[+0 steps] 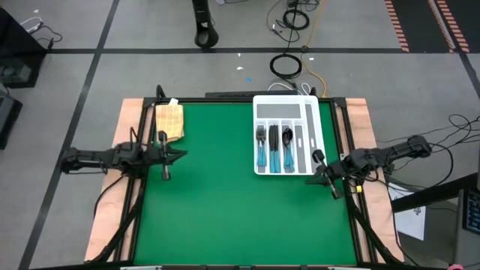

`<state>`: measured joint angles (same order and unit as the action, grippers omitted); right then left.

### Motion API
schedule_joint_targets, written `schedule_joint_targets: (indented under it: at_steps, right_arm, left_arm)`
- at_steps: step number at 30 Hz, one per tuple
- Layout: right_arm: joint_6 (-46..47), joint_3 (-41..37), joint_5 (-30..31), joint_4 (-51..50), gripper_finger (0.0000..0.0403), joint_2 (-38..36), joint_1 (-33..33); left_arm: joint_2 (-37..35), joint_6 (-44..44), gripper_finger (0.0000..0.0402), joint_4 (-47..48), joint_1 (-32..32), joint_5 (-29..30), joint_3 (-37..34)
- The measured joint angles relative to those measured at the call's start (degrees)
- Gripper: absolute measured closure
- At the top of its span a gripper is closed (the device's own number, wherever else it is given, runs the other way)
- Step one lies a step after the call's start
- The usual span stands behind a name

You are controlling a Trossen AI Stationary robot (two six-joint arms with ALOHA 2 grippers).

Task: Sort silverware
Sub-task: Return to Home Position

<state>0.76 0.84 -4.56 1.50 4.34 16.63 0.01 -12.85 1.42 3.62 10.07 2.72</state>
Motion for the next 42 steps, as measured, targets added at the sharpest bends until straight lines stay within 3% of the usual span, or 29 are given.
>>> schedule_joint_targets:
  at_steps: [2, 9, 15, 42]
  right_arm:
    - [0.76, 0.00, -0.13, 0.02, 0.0387, 0.63, -0.11]
    - [2.00, 0.00, -0.24, 0.00, 0.0387, 1.58, -0.11]
    - [2.95, 0.00, 0.18, -0.03, 0.0387, 1.53, -0.11]
    - [3.08, 0.00, 0.20, -0.03, 0.0387, 1.53, -0.11]
  left_arm:
    - [0.02, 1.06, 0.0395, -3.92, -0.59, -0.15, -2.30]
    - [0.05, 3.53, 0.0395, -3.46, -1.47, -2.94, -2.34]
    - [0.28, 3.48, 0.0395, -3.70, -1.49, -0.38, -2.36]
    - [0.33, 3.44, 0.0395, -3.61, -1.47, -0.42, -2.41]
